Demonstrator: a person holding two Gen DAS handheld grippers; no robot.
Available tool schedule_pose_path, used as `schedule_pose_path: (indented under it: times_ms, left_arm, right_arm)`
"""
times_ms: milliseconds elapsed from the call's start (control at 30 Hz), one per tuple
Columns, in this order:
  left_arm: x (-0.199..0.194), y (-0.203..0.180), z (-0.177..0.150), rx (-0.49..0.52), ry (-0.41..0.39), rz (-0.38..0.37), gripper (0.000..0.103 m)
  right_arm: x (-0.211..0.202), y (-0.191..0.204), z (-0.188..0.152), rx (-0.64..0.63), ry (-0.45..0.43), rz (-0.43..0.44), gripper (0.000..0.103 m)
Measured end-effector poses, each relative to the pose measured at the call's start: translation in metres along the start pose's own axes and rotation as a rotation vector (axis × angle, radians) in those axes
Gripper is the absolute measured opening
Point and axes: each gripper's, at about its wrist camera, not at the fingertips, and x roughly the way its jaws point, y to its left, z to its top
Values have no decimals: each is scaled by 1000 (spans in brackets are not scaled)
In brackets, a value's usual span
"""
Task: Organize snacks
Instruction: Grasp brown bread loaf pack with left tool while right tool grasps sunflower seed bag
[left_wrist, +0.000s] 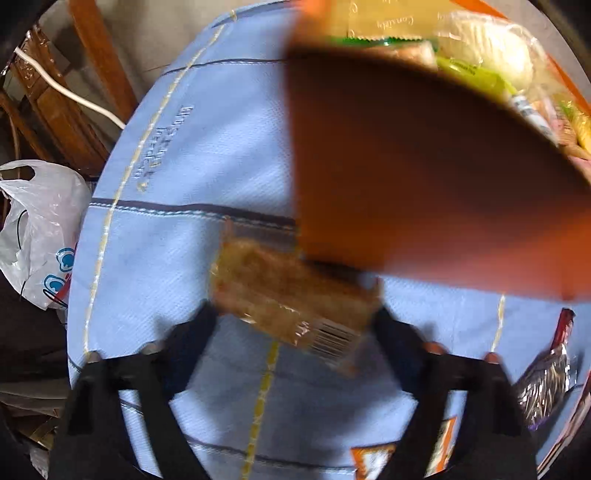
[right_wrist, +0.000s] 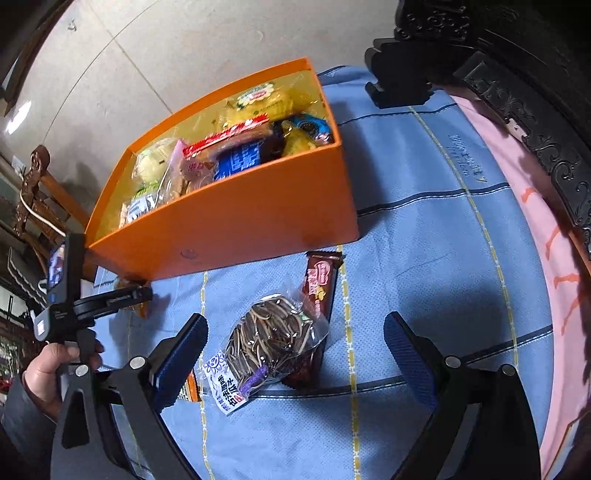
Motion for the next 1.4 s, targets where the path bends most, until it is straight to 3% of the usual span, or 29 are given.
schedule_pose_path:
  times_ms: [100,133,167,400,467,500,533,600,700,767,800,867,933,1000,1200,1267,1300,1333,1367,1400]
  left_arm:
    - [-2,5,-18,68,25,-26,65]
    - [-3,7,-28,93,24,-38,22]
    - [-3,12,-41,121,51,-61,12]
    - [1,44,-76,114,86,-84,13]
    - [-1,54,-74,66,72,-83,50]
    - [-3,62,-73,41,53,-66,82]
    - [-8,65,-70,12,21,-46,88]
    - [-16,69,-60,-11,-53,-49,88]
    - [-10,64,-39,-21,-59,-35,89]
    - [-4,60,-27,-51,-51,-31,89]
    - [-1,58,-19,-76,-38,-38,89]
    - [-8,51,-7,-110,-15,-47,89]
    - [-16,41,-1,-148,-1,-35,92]
    - [-10,38,5,-193,14,-41,92]
    - [16,34,11,-252,94,-24,90]
    - [24,36,10,-253,93,-23,79]
    - [22,37,8,-257,71,-16,66]
    - [18,35,5,-229,52,-18,47]
    - [16,33,4,-195,42,-20,35]
    - [14,30,0,-159,41,-11,35]
  right_arm:
    - [4,4,-2,-8,16,8,96]
    - [4,6,-3,-13,19,12,96]
    - [5,8,-4,-21,23,15,96]
    - [13,10,-8,-23,55,-3,96]
    - [18,11,-11,-27,69,-23,96]
    - [21,11,-12,-26,86,-25,97]
    - [25,11,-13,-24,103,-28,97]
    - [36,13,-17,1,132,-36,97]
    - [53,23,-18,9,140,-42,95]
    - [62,39,-16,-42,108,-68,81]
    - [67,47,-16,-93,106,-99,67]
    - [68,59,-15,-170,82,-102,53]
    - [58,73,-14,-258,49,-61,32]
    - [52,78,-15,-284,77,15,26]
    - [51,77,-35,-293,151,112,29]
    - [54,72,-43,-293,171,85,35]
    - [56,71,-43,-284,174,71,48]
    - [56,67,-44,-264,176,60,60]
    - [55,58,-44,-220,171,48,65]
    - [53,54,-44,-188,162,40,72]
